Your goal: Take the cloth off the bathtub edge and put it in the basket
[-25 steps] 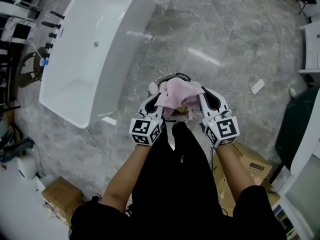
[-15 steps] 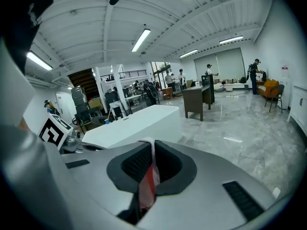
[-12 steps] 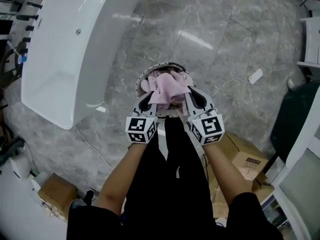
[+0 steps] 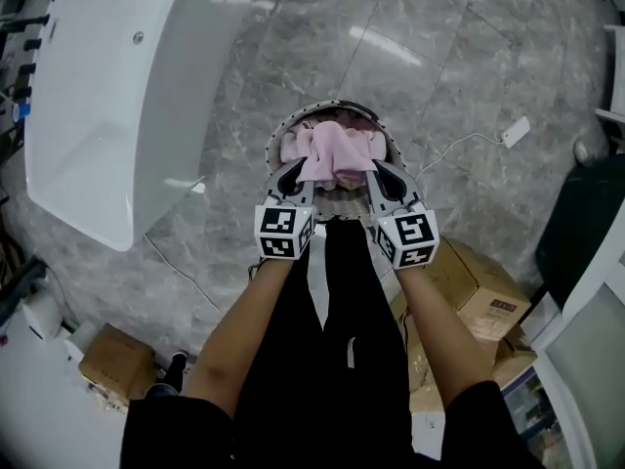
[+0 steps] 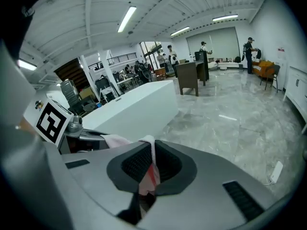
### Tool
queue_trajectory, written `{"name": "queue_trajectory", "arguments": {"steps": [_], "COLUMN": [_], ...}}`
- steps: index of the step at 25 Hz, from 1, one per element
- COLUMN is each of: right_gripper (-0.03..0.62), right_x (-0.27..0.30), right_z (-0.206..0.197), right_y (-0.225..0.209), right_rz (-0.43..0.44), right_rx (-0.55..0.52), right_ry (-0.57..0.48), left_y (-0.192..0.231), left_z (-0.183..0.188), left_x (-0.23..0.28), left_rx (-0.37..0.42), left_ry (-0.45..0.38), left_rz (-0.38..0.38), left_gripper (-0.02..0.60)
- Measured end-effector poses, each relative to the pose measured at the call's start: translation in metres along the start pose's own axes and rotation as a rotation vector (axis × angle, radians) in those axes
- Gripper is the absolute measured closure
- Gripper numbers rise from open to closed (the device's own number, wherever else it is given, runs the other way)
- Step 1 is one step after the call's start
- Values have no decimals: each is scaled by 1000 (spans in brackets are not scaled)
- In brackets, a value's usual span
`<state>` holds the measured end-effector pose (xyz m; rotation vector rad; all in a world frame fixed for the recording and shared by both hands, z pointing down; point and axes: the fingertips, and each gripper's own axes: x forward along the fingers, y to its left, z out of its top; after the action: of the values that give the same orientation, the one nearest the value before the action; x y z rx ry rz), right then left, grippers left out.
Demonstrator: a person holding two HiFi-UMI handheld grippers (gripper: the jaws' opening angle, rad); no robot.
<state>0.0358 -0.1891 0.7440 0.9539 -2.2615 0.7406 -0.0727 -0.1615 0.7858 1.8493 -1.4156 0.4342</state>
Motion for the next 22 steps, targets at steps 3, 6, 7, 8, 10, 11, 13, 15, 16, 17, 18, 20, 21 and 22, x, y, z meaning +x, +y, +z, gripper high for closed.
{"name": "queue_trajectory", "arguments": {"steps": [3,6,7,8,10,11,13,15,16,17,18,20,21,22], "right_gripper": [560,560,560,560,560,560,560,559,559,559,559,559,559,559], "right_x": [24,43,49,55,65,69,76,82,84,86,87,90,90,90], "right_z": [-20,-43,-51,-59,-74,-80,-91,-103,-109,-114,-117,-122,-125,-127], "right_y": [-2,-6,-8,-10,-13,-15,-17,-20,-22,-24,-26,-29,-30,-31], "right_rz": [-6,-12,-14,-15,-19,-21,-27,-39,-46,-52,-55,-50,-42,-34], "right_rx": [18,48,59,67,71,69,69,78,82,84,84,86,93,102], "right_ry": [33,67,81,96,123,134,156,182,196,208,218,228,233,239], "left_y": [12,19,20,22,24,26,29,33,35,36,36,36,36,37], "left_z": [-16,-32,-37,-42,-52,-57,-67,-78,-82,-86,-90,-93,-94,-95], "left_x": [18,36,42,47,55,58,63,65,66,66,67,69,70,71], "left_rx": [1,11,15,19,26,29,29,24,24,28,33,45,52,57], "left_ry": [32,58,67,75,91,99,121,143,153,163,173,184,186,189], "left_rz": [0,-3,-7,-10,-17,-20,-27,-32,-35,-41,-50,-67,-72,-74], "left_gripper": [554,554,554,554,554,554,554,554,554,554,554,554,554,547]}}
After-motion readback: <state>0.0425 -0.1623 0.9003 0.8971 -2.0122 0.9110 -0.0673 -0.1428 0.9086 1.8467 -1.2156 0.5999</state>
